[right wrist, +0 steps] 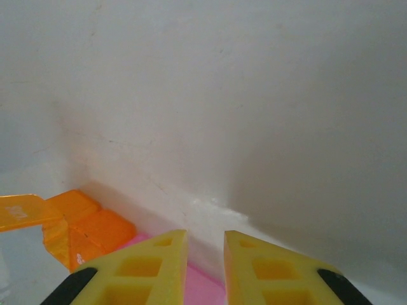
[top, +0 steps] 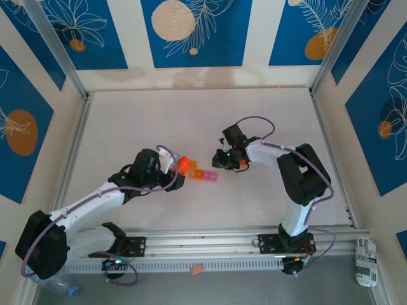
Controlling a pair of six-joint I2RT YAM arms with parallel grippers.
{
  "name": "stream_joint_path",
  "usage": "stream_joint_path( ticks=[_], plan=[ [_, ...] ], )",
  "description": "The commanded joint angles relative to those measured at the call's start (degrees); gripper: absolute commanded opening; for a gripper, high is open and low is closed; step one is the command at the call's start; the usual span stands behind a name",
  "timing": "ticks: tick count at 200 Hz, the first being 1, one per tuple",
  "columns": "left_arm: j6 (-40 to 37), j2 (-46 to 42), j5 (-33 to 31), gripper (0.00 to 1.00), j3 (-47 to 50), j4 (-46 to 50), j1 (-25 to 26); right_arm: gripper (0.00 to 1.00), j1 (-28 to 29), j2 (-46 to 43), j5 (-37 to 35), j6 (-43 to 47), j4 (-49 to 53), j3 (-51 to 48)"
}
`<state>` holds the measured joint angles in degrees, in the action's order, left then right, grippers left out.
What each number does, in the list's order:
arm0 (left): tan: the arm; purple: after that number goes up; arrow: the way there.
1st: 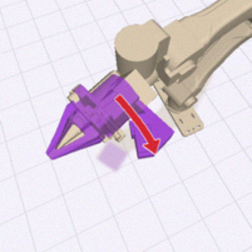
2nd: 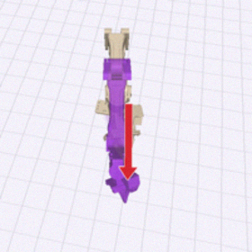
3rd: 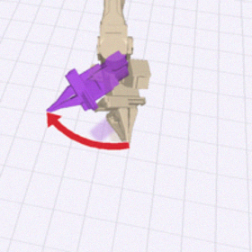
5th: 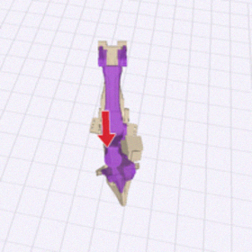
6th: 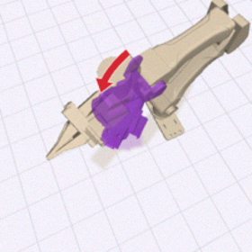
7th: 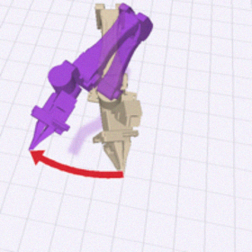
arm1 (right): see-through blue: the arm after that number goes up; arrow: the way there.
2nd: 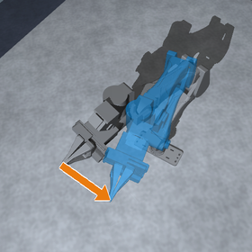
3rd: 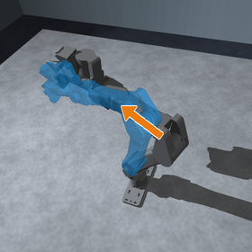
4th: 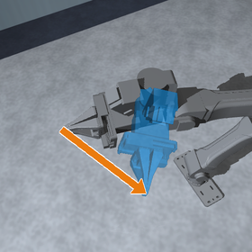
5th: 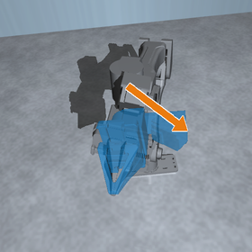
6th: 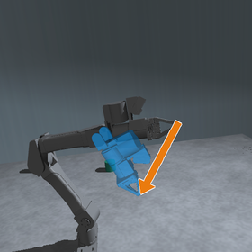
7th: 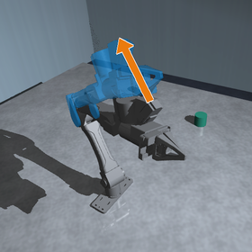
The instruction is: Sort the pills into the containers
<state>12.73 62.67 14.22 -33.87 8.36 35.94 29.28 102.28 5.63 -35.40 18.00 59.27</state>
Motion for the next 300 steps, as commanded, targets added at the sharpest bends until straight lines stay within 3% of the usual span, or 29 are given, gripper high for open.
stream_joint_path(
  ticks=[1,190,300],
  plan=[
    [1.29,-0.21,-0.81,0.00,0.99,-0.43,0.98,0.22,0.99,0.99,2.02,0.83,0.19,0.85],
    [0.58,5.16,-0.86,0.00,1.87,-0.98,2.17,0.21,2.72,-3.55,4.90,-1.43,0.61,-0.06],
    [-2.19,12.93,-1.12,0.00,-4.18,3.13,3.01,0.21,4.20,-6.06,4.72,-1.43,0.63,-2.57]
  ],
)
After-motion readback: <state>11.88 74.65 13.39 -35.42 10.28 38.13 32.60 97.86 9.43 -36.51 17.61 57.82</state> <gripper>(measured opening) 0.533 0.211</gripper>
